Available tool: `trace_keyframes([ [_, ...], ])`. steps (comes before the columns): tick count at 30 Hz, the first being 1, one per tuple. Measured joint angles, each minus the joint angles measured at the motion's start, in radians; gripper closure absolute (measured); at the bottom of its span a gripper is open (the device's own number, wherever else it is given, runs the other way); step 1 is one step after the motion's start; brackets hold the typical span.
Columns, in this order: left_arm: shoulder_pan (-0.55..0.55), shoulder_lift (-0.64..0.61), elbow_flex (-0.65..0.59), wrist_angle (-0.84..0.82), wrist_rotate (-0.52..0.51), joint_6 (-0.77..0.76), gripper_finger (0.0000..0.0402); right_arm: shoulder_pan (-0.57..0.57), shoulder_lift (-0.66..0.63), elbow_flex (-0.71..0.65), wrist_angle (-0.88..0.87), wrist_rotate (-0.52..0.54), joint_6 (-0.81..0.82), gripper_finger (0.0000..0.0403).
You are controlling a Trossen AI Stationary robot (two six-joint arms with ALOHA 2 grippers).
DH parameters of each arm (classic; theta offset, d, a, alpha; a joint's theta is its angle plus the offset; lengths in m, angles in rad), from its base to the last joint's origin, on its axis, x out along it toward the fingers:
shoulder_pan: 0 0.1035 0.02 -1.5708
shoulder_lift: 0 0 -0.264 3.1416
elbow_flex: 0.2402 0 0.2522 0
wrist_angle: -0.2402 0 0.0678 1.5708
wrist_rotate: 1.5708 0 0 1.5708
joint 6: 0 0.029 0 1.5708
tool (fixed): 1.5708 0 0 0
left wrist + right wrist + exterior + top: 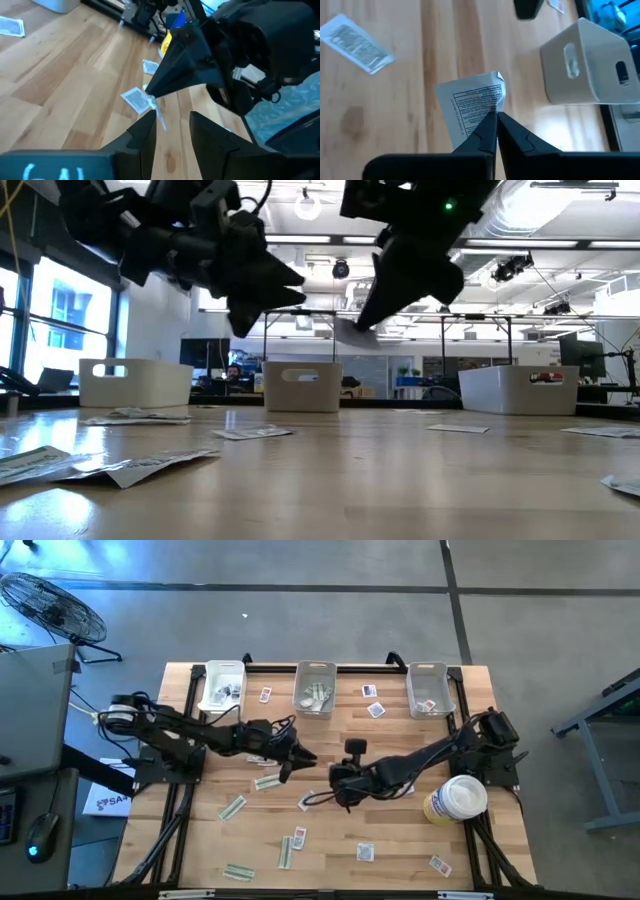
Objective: Pick & Place First Aid Supplies
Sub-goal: Put the blue pad into the white bin
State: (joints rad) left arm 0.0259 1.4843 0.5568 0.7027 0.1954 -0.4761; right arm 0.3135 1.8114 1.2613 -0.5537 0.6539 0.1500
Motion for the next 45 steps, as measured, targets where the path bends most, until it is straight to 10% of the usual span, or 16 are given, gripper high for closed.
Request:
trace_keyframes([
  [20,0.001,0.115,0.124,-0.077,-0.076,0.063,0.0182,-0.008,0.0,0.001,0.085,0.144,-0.027,0.04],
  [32,-0.002,0.115,0.124,-0.082,-0.112,0.14,0.0382,-0.009,0.0,0.002,0.16,0.111,-0.085,0.0395],
  [45,0.001,-0.007,0.124,-0.417,-0.276,0.238,0.0399,0.003,-0.001,0.002,0.169,0.092,-0.087,0.0266],
])
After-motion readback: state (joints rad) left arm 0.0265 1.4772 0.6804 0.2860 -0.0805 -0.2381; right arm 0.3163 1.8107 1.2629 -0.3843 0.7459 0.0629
